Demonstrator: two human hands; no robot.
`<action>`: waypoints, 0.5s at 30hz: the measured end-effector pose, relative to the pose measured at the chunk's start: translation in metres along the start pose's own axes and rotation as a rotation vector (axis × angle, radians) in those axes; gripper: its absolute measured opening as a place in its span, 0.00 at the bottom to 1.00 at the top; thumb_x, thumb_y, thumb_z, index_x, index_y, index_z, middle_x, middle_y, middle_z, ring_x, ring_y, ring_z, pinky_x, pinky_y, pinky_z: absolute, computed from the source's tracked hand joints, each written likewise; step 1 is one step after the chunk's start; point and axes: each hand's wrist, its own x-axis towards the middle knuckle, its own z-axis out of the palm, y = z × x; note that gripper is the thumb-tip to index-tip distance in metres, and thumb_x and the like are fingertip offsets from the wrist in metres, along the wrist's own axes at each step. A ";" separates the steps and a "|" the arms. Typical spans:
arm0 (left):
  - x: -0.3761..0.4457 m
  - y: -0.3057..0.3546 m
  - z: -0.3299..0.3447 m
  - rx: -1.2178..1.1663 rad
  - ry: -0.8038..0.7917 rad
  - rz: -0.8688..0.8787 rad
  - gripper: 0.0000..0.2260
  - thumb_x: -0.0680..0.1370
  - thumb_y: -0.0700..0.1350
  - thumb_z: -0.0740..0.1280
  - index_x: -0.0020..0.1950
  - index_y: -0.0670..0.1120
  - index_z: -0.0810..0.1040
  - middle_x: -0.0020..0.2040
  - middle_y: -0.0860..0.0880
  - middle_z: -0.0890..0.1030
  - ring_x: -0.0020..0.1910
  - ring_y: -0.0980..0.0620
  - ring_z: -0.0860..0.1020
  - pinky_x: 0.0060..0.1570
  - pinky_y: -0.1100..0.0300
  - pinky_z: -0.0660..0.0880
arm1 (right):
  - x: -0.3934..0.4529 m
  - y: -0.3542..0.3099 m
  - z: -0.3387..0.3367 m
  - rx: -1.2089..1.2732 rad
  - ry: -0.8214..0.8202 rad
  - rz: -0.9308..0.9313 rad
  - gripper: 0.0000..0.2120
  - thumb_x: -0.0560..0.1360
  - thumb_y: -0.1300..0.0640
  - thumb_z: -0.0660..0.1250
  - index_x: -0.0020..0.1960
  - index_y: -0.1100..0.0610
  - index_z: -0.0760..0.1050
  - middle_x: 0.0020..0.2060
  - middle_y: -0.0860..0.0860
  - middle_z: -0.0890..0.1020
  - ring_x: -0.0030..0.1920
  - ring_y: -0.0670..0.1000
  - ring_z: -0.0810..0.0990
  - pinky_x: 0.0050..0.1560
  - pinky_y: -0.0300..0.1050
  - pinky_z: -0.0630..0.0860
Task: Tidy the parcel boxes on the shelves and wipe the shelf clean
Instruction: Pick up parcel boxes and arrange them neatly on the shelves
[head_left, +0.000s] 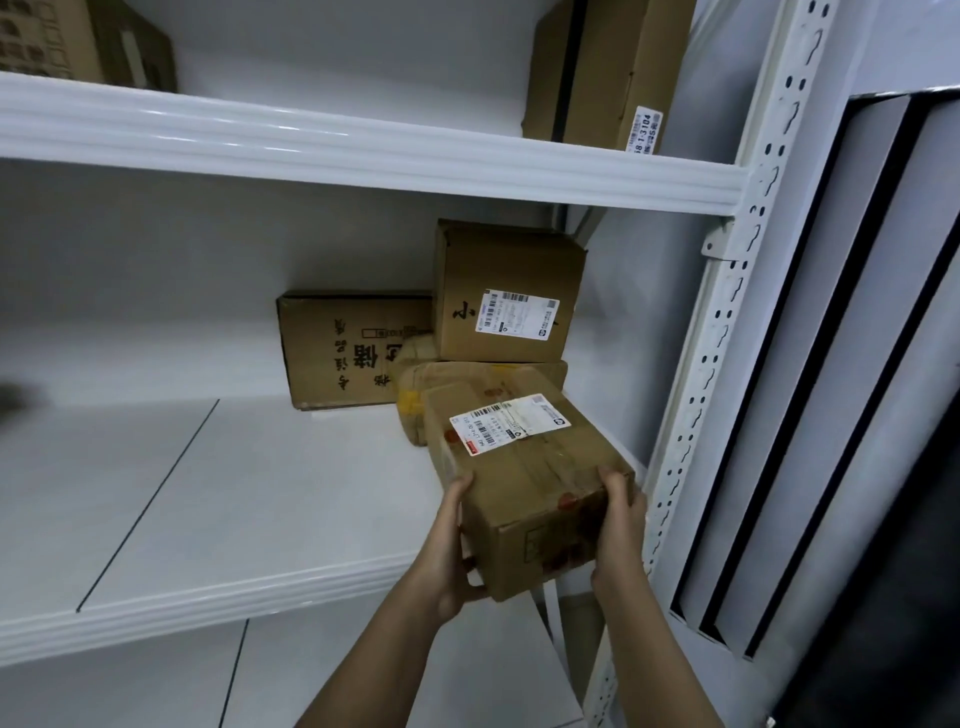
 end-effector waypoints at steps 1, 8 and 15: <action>-0.001 0.004 -0.008 -0.022 0.005 0.007 0.31 0.72 0.70 0.59 0.68 0.54 0.65 0.62 0.47 0.73 0.65 0.41 0.71 0.62 0.40 0.70 | -0.002 -0.003 0.001 0.012 -0.035 -0.006 0.15 0.76 0.45 0.63 0.59 0.47 0.66 0.48 0.49 0.75 0.46 0.49 0.75 0.39 0.45 0.72; -0.012 0.030 -0.052 -0.242 0.073 0.168 0.20 0.72 0.68 0.60 0.55 0.56 0.74 0.58 0.46 0.76 0.63 0.38 0.71 0.64 0.35 0.65 | -0.009 -0.027 0.013 0.023 -0.256 -0.084 0.21 0.69 0.43 0.63 0.59 0.51 0.72 0.49 0.48 0.79 0.47 0.46 0.77 0.42 0.43 0.72; -0.022 0.048 -0.072 -0.302 0.140 0.266 0.26 0.72 0.65 0.65 0.66 0.56 0.67 0.59 0.43 0.75 0.58 0.38 0.75 0.56 0.35 0.73 | -0.009 -0.031 0.035 0.006 -0.363 -0.105 0.18 0.78 0.41 0.57 0.64 0.48 0.70 0.57 0.47 0.77 0.56 0.46 0.76 0.48 0.41 0.72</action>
